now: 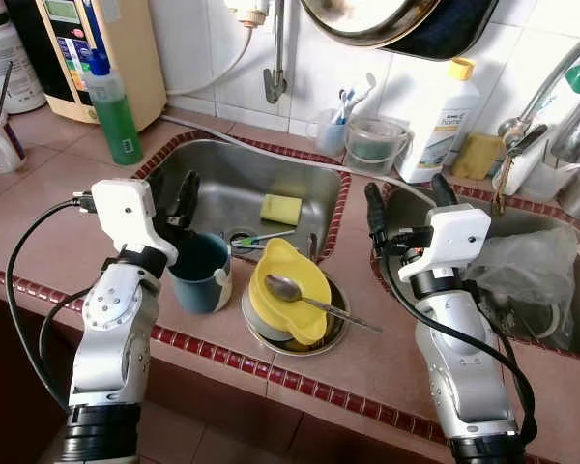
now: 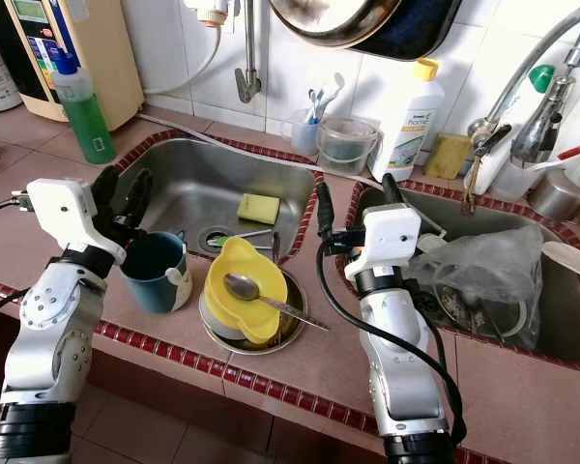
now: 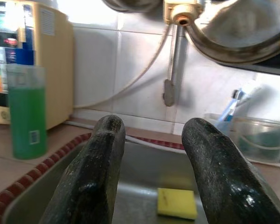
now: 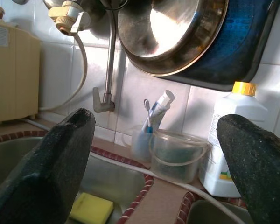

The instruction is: Kitchen organization

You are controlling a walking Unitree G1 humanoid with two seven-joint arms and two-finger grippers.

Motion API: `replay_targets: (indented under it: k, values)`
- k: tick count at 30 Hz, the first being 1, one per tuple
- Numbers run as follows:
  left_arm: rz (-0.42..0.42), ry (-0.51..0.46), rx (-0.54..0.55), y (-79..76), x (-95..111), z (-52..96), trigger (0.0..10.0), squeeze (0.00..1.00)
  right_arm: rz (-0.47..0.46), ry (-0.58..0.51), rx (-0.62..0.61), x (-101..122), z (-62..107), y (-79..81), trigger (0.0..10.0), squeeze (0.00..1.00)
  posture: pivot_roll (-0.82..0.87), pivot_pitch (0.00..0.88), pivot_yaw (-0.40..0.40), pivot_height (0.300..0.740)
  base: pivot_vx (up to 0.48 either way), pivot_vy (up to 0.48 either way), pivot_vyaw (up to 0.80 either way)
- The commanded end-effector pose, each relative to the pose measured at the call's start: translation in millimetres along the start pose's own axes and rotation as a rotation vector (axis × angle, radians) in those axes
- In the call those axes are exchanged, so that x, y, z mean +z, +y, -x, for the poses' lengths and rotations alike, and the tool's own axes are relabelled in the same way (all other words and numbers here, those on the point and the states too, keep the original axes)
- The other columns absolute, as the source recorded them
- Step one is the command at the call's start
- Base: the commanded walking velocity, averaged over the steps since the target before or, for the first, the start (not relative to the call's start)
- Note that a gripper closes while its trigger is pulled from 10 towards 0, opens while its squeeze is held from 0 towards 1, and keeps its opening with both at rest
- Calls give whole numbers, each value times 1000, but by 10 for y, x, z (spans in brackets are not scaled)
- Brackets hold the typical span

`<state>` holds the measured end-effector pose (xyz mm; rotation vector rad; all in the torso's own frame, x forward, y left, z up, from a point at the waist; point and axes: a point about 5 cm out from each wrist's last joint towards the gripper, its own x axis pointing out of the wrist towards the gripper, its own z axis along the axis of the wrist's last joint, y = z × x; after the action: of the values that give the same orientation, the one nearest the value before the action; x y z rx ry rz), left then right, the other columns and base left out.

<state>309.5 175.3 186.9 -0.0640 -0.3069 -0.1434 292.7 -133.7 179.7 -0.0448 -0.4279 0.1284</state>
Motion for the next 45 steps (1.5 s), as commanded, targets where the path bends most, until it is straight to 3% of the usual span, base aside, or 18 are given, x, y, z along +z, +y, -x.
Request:
replay_targets:
  k: [1,7,12,28,45]
  values:
    - [-18,-1,-7,-20,37,16,10000,0,2,8,-6,-30,18,-11,10000,0,60,0,-49,740,0,0,0]
    - [-57,22,-10,-49,6,41,10000,0,-5,15,-4,-47,9,-17,10000,0,67,0,-53,740,0,0,0]
    - [-20,43,32,-10,2,44,10000,0,-25,21,4,-54,-9,26,10000,0,68,0,-50,740,0,0,0]
    - [-49,39,59,9,63,-8,10000,0,-27,27,11,-79,-38,40,10000,0,74,0,-52,740,0,0,0]
    - [-56,49,63,14,75,-15,10000,0,-38,28,9,-93,-35,59,10000,0,78,0,-45,740,-291,0,0]
